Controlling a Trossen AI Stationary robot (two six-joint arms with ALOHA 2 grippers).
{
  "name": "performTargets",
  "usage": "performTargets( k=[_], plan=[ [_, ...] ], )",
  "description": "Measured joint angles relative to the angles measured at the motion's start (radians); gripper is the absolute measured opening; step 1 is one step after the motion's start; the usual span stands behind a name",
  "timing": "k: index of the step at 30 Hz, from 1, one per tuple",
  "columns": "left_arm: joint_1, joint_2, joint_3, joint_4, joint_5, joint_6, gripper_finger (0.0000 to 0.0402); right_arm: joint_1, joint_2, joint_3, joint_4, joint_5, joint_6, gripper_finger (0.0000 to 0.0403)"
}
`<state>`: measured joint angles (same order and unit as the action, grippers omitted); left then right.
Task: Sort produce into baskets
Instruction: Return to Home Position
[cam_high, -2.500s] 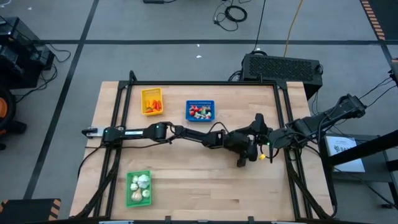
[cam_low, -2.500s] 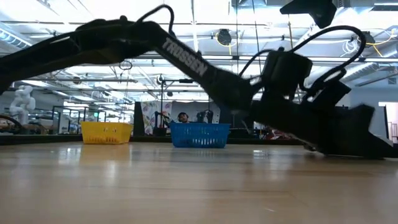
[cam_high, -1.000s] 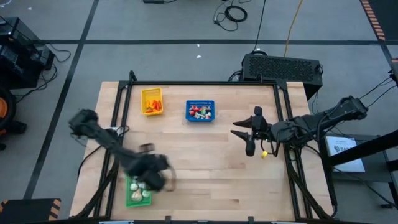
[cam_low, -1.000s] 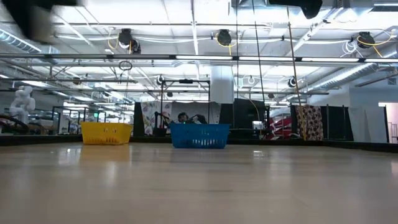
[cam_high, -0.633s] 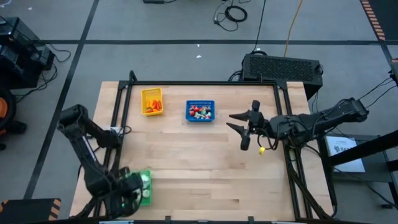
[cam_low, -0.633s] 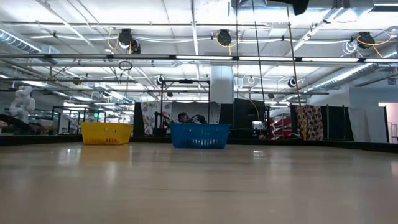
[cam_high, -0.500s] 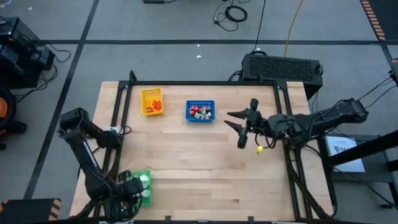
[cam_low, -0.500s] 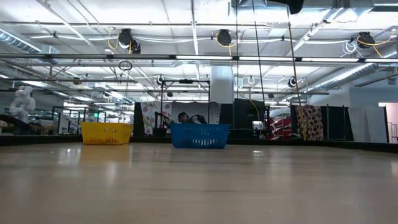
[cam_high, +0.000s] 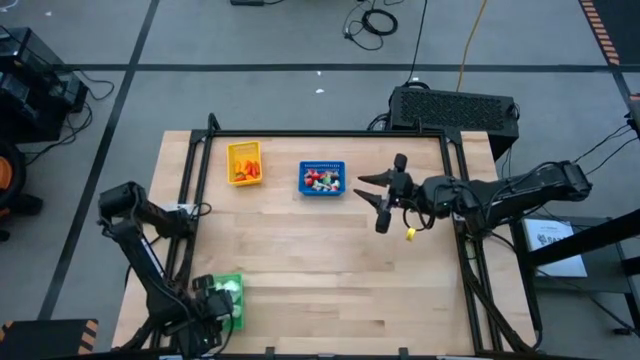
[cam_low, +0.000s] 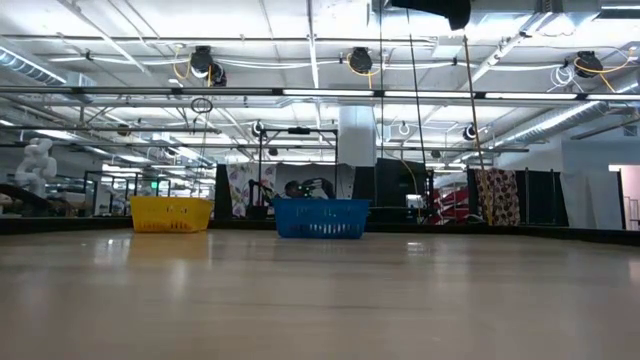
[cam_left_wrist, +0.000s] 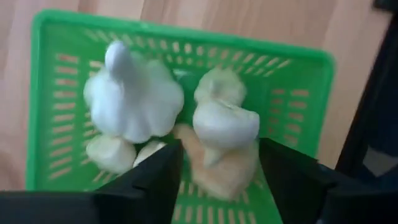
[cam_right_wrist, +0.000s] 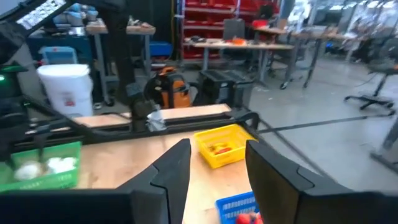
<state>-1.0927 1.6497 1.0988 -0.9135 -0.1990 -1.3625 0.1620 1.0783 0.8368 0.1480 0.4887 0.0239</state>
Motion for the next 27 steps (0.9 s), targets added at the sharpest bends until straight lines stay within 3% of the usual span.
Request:
performTargets(
  k=[6, 15, 18, 21, 24, 27],
  plan=[
    [0.064, -0.001, 0.001, -0.079, 0.111, 0.014, 0.0254, 0.003, 0.004, 0.0, -0.035, -0.026, 0.088, 0.0146],
    [0.194, -0.09, 0.001, -0.06, 0.043, 0.3, 0.0249, 0.004, 0.096, 0.0, -0.047, -0.132, 0.19, 0.0146],
    [0.225, -0.15, 0.014, -0.057, -0.049, 0.405, 0.0248, 0.003, 0.133, 0.0, -0.042, -0.13, 0.225, 0.0146],
    [0.251, -0.211, 0.012, -0.005, -0.245, 0.561, 0.0248, 0.003, 0.177, 0.0, -0.026, -0.128, 0.242, 0.0146],
    [0.294, -0.248, -0.008, 0.09, -0.435, 0.738, 0.0248, 0.003, 0.233, 0.0, 0.026, -0.129, 0.245, 0.0146],
    [0.347, -0.265, -0.055, 0.262, -0.513, 0.933, 0.0248, 0.003, 0.298, 0.0, 0.097, -0.13, 0.245, 0.0146]
  ],
)
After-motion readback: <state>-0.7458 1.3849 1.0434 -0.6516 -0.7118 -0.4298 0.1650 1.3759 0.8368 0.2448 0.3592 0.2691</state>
